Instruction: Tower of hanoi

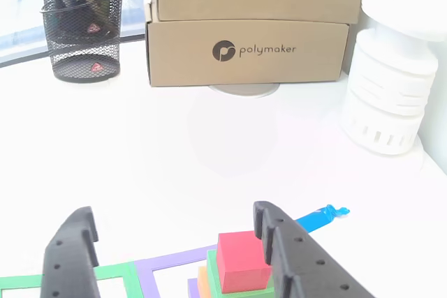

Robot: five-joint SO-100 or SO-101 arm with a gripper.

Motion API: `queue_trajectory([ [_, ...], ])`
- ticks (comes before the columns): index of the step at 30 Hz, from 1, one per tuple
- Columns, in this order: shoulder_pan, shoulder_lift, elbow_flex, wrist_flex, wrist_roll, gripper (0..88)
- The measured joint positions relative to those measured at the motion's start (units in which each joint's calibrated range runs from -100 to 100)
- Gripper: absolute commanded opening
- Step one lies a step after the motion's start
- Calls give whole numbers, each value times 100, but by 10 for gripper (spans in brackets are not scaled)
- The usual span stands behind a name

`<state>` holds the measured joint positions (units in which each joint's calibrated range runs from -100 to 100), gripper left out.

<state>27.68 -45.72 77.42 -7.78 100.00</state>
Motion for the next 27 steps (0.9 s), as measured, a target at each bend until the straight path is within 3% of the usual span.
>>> queue_trajectory([
  [14, 749, 954, 124, -1338, -36, 301],
  [27, 655, 2609, 301, -3216, -18, 304],
])
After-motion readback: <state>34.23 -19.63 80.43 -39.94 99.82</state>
